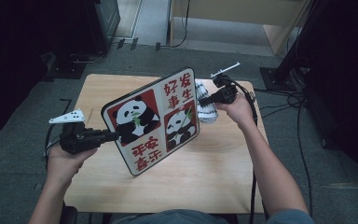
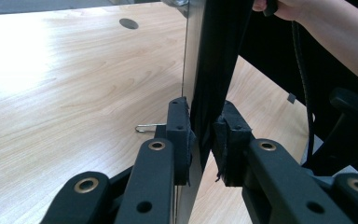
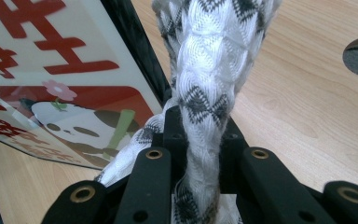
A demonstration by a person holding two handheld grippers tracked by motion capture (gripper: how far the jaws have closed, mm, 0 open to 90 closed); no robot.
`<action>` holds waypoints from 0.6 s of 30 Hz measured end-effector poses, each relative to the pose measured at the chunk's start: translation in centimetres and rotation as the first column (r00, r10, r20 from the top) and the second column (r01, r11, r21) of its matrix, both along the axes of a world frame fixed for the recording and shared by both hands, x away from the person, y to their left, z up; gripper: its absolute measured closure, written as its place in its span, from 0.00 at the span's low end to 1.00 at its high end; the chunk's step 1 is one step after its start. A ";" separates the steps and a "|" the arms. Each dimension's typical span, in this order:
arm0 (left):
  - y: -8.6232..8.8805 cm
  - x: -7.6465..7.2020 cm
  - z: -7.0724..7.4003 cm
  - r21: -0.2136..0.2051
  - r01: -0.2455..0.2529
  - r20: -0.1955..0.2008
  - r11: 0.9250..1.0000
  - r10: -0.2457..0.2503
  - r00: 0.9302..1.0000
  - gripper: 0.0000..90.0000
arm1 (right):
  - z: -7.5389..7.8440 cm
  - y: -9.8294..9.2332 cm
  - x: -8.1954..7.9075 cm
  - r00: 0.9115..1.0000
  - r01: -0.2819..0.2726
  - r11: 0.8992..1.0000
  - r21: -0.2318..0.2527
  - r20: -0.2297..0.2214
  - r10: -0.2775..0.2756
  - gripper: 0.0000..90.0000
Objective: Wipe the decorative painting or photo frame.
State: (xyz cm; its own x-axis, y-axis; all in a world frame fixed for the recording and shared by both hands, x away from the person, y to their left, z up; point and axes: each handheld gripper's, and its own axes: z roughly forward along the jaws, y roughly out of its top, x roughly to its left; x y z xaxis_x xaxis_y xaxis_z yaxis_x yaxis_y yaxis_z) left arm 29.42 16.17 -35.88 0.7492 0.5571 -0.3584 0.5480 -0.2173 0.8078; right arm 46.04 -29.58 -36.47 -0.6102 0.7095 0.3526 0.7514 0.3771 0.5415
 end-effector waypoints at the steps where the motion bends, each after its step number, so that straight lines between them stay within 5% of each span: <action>1: 0.0 0.0 0.0 0.000 0.000 0.000 1.000 0.000 1.000 0.87 | -0.2 0.0 0.0 1.000 -0.004 1.000 0.000 0.006 0.004 0.89; 18: 0.0 -0.1 0.0 0.003 -0.012 -0.002 1.000 0.012 1.000 0.87 | -2.4 -0.5 -0.9 1.000 0.013 1.000 0.009 -0.006 -0.013 0.89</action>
State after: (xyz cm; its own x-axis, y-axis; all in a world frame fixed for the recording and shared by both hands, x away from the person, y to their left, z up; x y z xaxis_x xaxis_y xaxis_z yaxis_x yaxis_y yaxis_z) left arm 29.35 16.14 -35.84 0.7418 0.5668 -0.3585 0.5524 -0.2133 0.8058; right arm 45.13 -30.11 -38.85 -0.5989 0.7138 0.3631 0.7595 0.3625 0.5402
